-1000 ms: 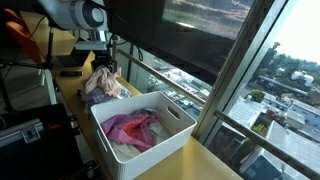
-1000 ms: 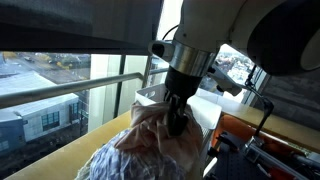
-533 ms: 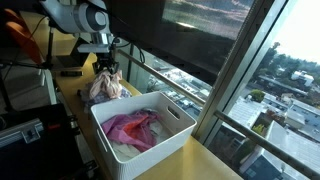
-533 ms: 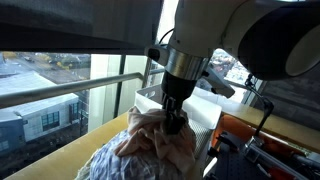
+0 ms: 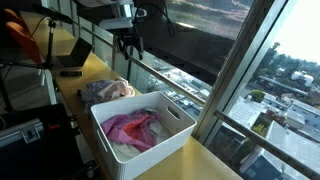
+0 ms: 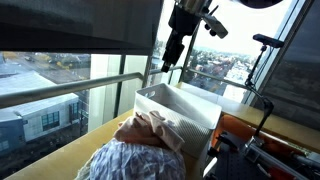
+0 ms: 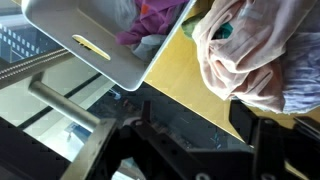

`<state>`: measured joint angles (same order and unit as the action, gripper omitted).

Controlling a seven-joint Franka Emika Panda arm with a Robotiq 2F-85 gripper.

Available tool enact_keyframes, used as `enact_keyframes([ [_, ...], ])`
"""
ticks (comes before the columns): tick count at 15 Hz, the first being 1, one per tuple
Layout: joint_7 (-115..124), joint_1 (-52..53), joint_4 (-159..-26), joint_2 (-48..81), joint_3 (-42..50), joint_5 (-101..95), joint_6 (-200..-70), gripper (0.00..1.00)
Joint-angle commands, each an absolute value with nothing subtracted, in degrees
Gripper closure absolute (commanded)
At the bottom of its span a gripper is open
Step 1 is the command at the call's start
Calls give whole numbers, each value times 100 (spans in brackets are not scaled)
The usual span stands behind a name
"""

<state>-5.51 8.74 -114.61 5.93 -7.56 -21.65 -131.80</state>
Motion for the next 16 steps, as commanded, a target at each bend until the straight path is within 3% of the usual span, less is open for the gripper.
enact_keyframes([
  [1,-1101,463,-11224,300,-440,-1832,-13024,0],
  [8,-1789,-243,-11072,458,135,-1065,-13038,0],
  [16,-2035,-443,-11374,1163,102,-102,-13174,0],
])
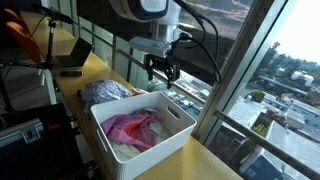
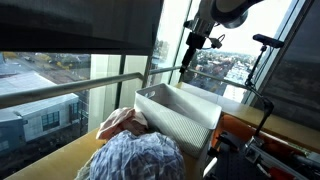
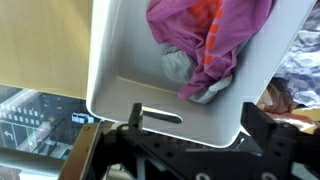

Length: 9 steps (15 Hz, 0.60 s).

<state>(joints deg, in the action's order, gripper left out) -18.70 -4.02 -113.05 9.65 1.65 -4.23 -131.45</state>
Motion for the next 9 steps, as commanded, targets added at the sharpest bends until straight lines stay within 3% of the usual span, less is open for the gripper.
enact_keyframes([
  [1,-2055,-458,-11416,1272,91,-53,-13196,0],
  [9,-2183,-601,-11847,1927,74,-66,-13487,0],
])
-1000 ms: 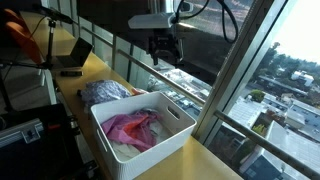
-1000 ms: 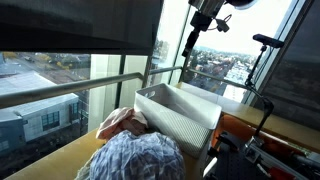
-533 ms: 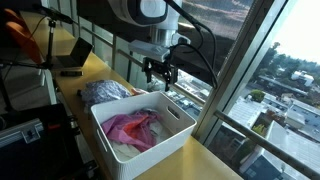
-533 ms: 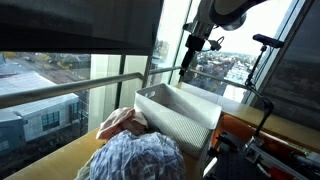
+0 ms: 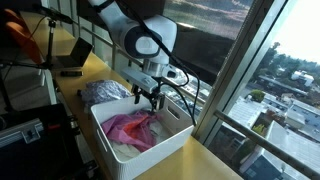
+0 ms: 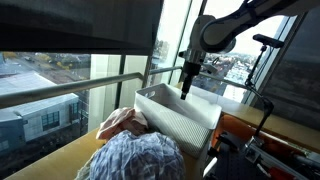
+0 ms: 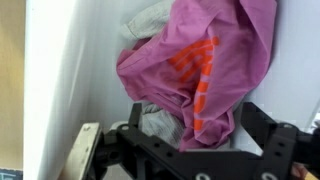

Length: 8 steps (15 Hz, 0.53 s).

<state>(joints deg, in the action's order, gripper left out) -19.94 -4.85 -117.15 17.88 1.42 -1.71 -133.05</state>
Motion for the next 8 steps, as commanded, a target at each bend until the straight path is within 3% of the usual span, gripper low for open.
enact_keyframes([
  [1,-2188,-611,-11887,2002,65,-79,-13534,0],
  [8,-2211,-567,-11978,2651,22,-336,-14099,0],
])
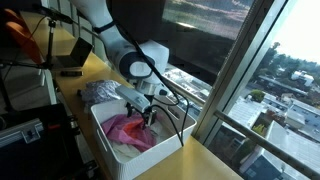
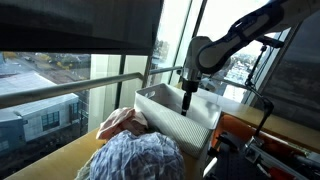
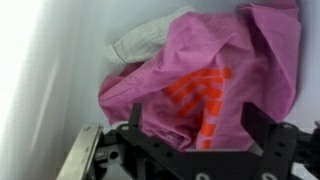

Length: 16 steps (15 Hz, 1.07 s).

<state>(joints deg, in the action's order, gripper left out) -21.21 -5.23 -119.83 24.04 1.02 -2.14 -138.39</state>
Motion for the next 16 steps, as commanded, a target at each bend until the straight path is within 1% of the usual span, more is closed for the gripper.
enact_keyframes([
  [1,-2217,-564,-11987,2779,14,-364,-14179,0],
  [9,-2197,-640,-11774,3676,-78,-409,-14336,0],
  [10,-2198,-649,-11721,3732,-87,-402,-14318,25],
  [11,-2198,-654,-11667,3766,-88,-403,-14305,26],
  [12,-2204,-659,-11628,3774,-84,-411,-14293,32],
  [16,-2220,-684,-11691,3610,-47,-444,-14253,64],
])
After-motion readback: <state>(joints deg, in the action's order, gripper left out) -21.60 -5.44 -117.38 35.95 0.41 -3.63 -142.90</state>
